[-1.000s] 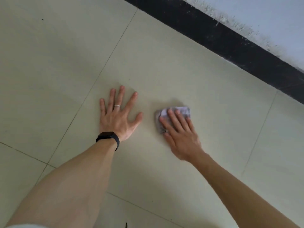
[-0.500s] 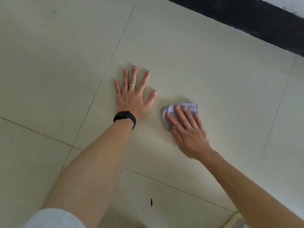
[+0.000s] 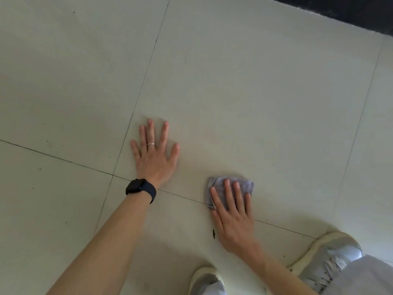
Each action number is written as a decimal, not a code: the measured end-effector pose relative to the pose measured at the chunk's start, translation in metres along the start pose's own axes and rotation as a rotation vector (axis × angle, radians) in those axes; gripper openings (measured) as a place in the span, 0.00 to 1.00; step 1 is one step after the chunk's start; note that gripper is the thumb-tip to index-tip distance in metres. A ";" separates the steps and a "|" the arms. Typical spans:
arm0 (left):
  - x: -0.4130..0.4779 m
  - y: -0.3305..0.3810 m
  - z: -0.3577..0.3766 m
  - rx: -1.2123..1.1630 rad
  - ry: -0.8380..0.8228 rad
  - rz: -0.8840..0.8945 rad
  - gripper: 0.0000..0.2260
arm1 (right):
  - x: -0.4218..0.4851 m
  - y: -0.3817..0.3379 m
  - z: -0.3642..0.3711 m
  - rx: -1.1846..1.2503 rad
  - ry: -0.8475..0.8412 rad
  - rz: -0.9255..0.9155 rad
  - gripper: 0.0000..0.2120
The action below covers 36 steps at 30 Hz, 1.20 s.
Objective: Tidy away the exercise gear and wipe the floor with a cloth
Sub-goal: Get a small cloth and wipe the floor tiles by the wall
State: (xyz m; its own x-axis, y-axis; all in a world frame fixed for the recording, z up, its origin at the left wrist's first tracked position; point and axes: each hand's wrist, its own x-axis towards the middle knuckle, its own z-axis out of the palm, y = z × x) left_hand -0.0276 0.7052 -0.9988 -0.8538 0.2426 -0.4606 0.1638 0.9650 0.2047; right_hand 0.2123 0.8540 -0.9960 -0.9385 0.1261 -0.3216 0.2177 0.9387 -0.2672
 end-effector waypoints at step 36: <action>0.007 -0.079 -0.054 0.089 0.260 0.035 0.22 | 0.204 -0.057 -0.045 -0.076 0.059 -0.211 0.27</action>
State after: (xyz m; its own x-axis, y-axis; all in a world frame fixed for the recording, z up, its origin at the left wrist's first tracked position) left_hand -0.0732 0.6252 -0.9711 -0.9430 0.2536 -0.2154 0.2284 0.9641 0.1352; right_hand -0.0038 0.8411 -1.0055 -0.9756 -0.0587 -0.2115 -0.0035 0.9675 -0.2527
